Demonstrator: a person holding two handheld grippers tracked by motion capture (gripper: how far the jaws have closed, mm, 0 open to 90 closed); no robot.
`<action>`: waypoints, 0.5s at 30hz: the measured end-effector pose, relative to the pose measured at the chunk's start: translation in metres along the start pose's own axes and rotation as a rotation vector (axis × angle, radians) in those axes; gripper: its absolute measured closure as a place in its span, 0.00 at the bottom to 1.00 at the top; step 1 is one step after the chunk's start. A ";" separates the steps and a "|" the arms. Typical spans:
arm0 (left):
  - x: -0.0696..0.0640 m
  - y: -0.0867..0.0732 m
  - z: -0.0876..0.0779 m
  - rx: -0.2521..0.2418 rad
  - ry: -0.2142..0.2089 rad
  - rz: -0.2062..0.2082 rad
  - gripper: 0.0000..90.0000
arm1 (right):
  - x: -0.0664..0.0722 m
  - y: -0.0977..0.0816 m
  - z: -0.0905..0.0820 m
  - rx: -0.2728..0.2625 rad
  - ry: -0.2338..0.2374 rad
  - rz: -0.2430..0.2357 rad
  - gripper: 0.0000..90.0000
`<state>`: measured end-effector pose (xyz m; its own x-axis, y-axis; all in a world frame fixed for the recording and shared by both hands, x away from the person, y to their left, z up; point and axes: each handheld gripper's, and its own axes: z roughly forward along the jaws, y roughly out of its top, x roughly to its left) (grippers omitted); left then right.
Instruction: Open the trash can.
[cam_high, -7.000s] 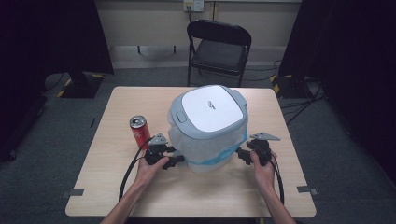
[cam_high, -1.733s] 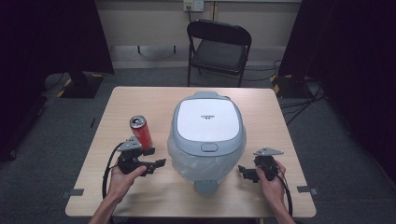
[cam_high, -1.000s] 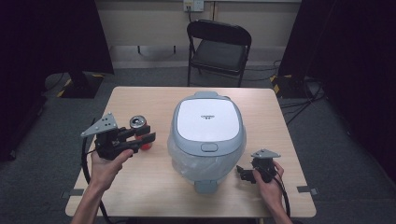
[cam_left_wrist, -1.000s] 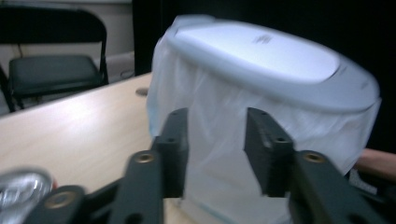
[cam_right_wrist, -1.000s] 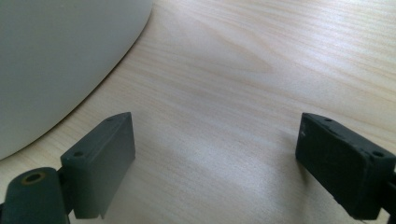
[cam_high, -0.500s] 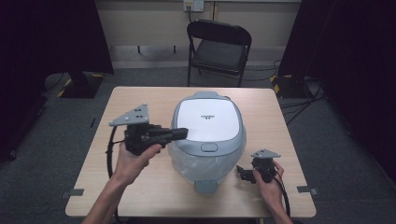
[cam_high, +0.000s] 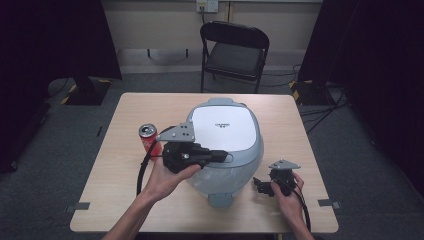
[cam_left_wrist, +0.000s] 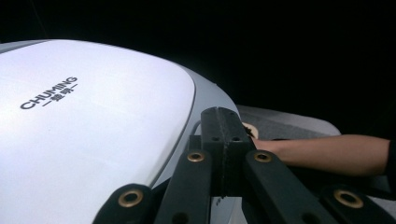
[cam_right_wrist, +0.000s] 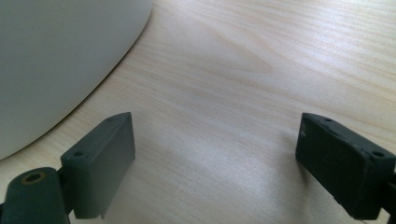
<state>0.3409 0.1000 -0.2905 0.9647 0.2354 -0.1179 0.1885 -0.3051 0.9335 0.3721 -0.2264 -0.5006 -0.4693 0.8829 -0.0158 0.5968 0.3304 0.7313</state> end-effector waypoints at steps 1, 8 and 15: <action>-0.001 0.000 0.001 -0.004 0.002 -0.003 1.00 | 0.000 0.000 0.000 0.000 0.001 -0.001 0.12; 0.003 0.000 -0.004 -0.023 -0.006 -0.010 1.00 | 0.001 0.000 0.000 0.000 -0.005 0.005 0.12; 0.018 -0.005 -0.034 -0.118 0.013 -0.059 0.71 | 0.001 0.000 0.000 0.000 -0.005 0.005 0.12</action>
<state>0.3507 0.1369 -0.2856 0.9499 0.2621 -0.1705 0.2217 -0.1800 0.9584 0.3718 -0.2258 -0.5006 -0.4632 0.8861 -0.0161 0.5989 0.3264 0.7313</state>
